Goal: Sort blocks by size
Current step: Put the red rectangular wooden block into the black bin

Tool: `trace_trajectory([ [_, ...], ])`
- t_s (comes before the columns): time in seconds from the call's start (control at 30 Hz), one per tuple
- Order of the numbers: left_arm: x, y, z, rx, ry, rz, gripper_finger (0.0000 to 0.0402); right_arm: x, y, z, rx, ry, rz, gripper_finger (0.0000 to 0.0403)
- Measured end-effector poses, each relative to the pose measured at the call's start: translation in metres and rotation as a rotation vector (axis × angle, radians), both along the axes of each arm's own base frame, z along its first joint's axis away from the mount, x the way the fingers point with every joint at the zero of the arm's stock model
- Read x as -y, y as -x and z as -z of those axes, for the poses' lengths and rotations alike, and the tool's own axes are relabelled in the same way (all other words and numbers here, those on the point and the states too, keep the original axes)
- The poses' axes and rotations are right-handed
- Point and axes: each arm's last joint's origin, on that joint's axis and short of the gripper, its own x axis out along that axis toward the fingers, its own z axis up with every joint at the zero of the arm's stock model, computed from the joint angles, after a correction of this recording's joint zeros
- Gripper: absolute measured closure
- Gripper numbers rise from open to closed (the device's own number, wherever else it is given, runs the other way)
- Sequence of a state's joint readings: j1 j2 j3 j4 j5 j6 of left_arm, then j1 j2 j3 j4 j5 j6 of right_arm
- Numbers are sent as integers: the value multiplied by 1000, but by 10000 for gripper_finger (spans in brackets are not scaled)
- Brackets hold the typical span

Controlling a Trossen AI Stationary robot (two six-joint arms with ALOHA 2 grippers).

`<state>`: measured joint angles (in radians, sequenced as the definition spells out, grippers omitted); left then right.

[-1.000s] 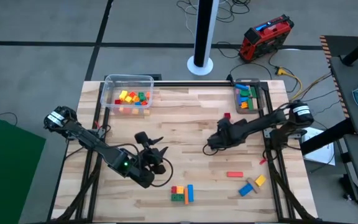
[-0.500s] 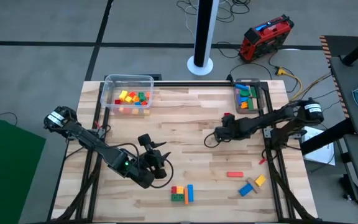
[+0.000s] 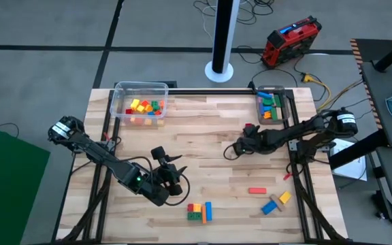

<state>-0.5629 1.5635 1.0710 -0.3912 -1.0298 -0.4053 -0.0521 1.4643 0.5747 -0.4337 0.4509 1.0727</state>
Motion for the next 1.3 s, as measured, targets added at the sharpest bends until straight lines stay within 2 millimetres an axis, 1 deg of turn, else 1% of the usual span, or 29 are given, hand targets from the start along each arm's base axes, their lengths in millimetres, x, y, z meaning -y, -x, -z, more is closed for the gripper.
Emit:
trace_trajectory([
  [0.07, 0, 0, 0, 0, 0, 0, 216, -2, 0, 0, 1, 3, -8, 300],
  [0.1, 0, 0, 0, 0, 0, 0, 216, -3, 0, 0, -2, 5, -17, 307],
  [0.2, 0, 0, 0, 0, -1, 0, 216, -6, 0, -1, 1, 14, -38, 307],
  [0.3, 0, 0, 1, -2, -2, 0, 216, -11, 0, -6, 20, 19, -62, 307],
  [0.4, 0, 1, 2, -5, -3, 0, 216, -17, -2, -19, 54, 6, -115, 307],
  [0.47, 0, 1, 2, -4, -3, -1, 216, -19, -7, -35, 121, 35, -146, 307],
  [0.53, 0, 1, 2, 3, 6, -6, 216, -17, -7, -50, 145, 91, -155, 307],
  [0.6, 0, 1, 2, 11, 17, -12, 216, -13, -4, -64, 134, 155, -148, 307],
  [0.7, -1, 1, 3, 20, 28, -18, 216, -3, 3, -88, 98, 270, -84, 307],
  [0.83, -1, 1, 4, 19, 29, -21, 216, 16, 19, -108, -10, 387, 55, 307],
  [0.93, -1, 1, 4, 19, 29, -21, 216, 33, 29, -116, -63, 440, 185, 307],
  [1.03, -1, 1, 4, 23, 28, -24, 216, 52, 37, -115, -120, 435, 287, 305],
  [1.1, -1, 1, 4, 24, 28, -25, 216, 63, 41, -111, -154, 396, 326, 280],
  [1.17, -1, 1, 4, 25, 27, -26, 216, 71, 43, -106, -198, 366, 335, 238],
  [1.3, -1, 1, 4, 25, 27, -26, 216, 73, 42, -103, -224, 356, 319, 164],
])
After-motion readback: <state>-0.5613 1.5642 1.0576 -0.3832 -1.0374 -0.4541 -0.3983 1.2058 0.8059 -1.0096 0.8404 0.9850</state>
